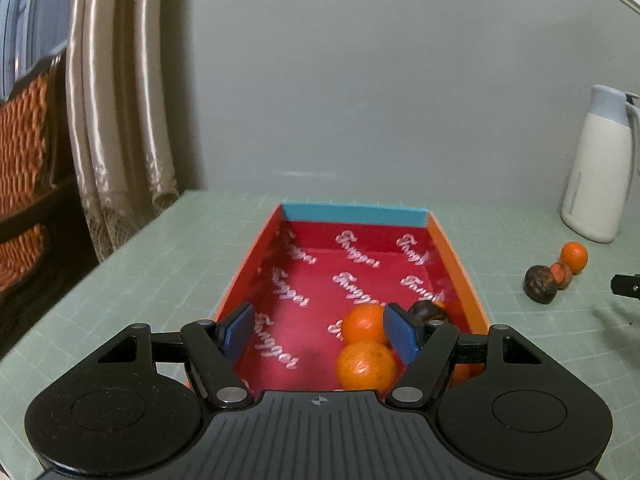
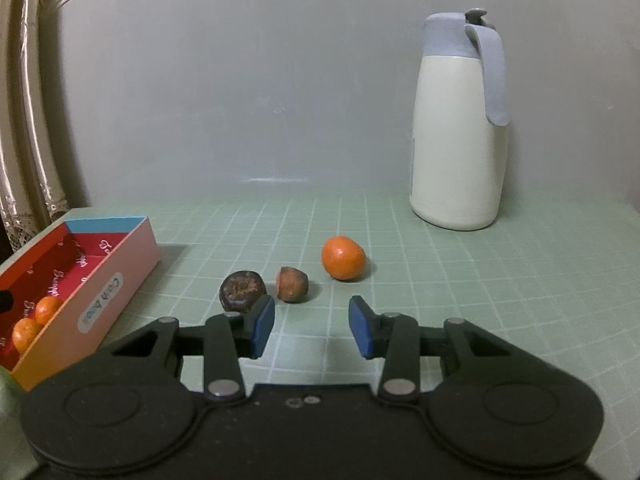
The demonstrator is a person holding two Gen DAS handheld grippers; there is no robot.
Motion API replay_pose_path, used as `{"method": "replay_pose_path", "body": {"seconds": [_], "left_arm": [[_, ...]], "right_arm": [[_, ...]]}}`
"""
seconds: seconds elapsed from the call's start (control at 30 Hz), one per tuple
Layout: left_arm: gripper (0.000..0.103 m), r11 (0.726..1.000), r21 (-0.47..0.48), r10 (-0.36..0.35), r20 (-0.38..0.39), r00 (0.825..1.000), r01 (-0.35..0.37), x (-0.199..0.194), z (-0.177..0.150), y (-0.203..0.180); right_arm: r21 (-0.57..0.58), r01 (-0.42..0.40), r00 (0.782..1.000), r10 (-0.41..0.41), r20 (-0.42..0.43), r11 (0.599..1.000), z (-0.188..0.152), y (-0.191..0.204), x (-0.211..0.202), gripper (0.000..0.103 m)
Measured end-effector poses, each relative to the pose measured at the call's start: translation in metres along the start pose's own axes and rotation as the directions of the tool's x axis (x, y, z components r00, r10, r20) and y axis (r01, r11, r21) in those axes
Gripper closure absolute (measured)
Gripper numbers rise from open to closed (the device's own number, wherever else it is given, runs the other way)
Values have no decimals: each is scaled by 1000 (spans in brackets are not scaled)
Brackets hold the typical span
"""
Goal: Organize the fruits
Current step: 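Move the right gripper to the nuts and close on a small brown nut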
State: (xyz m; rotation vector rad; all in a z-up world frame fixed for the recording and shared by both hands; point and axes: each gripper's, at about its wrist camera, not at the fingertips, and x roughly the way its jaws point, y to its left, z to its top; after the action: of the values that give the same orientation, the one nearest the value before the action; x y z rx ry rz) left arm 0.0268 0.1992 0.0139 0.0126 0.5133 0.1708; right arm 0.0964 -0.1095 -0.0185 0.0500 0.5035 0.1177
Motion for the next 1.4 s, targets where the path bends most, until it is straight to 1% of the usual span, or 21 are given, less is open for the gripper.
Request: {"method": "replay_pose_path", "body": {"seconds": [0.2,0.23,0.33,0.37,0.47,0.6,0.87,1.0,1.03,1.4], "left_arm": [[32,999,-31,21,36,999,-20,-3,3,14],[31,999,-38,25,39,999,-24,-3,3,18],[18,997,-52,54,58,997,-51,-5,4,27],[18,997,-54,61,63,996,-58,-5,4,30],[18,996,-71,67,61,996,-63,-4,3,40],[18,995,-80,67,48,997,-63,-1,2,48],[18,996,-64,63,39,997,-60,4,0,46],[18,996,-60,65,33,997,-63,4,-1,47],[18,996,-59,66,31,997,-65,3,-1,47],[18,995,-66,78,25,997,-76,4,0,46]], "right_arm": [[-11,-3,1000,2,-11,1000,5,11,21,65],[-14,0,1000,0,-11,1000,5,12,24,65],[-9,5,1000,-5,-30,1000,4,13,37,66],[-8,3,1000,-3,-29,1000,4,14,41,67],[-6,12,999,-12,-43,1000,6,17,52,68],[2,14,999,-14,-38,1000,9,19,62,69],[18,20,998,-19,-68,1000,9,16,80,72],[35,15,996,-12,-85,999,12,14,89,75],[37,10,996,-7,-89,999,12,14,90,78],[20,4,995,-2,-95,1000,9,20,84,78]]}}
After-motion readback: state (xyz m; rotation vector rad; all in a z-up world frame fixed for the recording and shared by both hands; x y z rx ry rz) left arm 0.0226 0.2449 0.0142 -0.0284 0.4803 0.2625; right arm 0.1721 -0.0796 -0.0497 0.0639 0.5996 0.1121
